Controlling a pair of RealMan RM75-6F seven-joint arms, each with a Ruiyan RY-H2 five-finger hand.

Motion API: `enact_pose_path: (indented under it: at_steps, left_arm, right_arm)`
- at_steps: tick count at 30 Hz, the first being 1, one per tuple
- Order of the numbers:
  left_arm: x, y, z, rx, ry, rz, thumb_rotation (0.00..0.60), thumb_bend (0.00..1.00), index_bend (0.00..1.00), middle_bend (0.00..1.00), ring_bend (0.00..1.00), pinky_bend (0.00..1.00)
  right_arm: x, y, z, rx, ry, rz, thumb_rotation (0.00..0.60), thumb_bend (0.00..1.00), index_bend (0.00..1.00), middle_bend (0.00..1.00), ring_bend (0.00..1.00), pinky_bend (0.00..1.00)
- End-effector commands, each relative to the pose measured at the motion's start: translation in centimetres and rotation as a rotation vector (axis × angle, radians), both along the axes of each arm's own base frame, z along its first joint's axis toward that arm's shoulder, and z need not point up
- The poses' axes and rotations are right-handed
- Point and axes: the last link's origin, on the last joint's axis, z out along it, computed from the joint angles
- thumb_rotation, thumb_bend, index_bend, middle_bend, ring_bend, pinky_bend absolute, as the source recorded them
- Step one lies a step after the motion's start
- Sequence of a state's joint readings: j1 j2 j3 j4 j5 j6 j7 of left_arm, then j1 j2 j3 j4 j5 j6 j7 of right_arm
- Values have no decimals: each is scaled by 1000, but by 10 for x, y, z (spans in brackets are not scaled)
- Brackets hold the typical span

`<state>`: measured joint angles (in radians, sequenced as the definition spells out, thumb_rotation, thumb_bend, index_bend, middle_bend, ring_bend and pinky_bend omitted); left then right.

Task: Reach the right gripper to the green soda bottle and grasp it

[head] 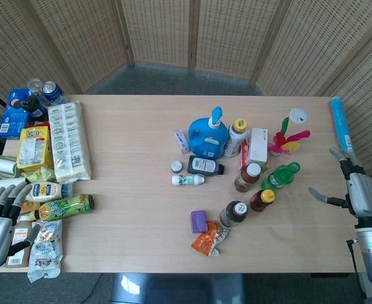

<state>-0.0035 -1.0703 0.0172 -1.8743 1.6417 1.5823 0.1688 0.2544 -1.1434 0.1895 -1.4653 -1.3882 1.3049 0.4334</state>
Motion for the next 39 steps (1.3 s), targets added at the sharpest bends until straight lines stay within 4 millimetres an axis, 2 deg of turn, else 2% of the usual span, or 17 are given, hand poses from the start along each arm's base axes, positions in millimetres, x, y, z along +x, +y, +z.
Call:
enact_pose_path:
  at_steps: [1, 16, 21, 39]
  left_arm:
    - [0, 1, -1, -4, -4, -2, 600, 380, 0, 0, 0, 0]
    - [0, 6, 1, -5, -9, -16, 600, 378, 0, 0, 0, 0]
    - [-1, 6, -2, -16, -17, -9, 600, 380, 0, 0, 0, 0]
    - [-7, 7, -5, -25, -28, 7, 600, 379, 0, 0, 0, 0]
  right_arm:
    - [1, 0, 0, 1, -6, -2, 346, 92, 0, 0, 0, 0]
    - [-4, -10, -9, 20, -81, -25, 353, 92, 0, 0, 0, 0]
    - [-9, -16, -19, 39, -88, -46, 369, 90, 0, 0, 0, 0]
    - [-12, -32, -63, 142, -103, -90, 365, 91, 0, 0, 0, 0]
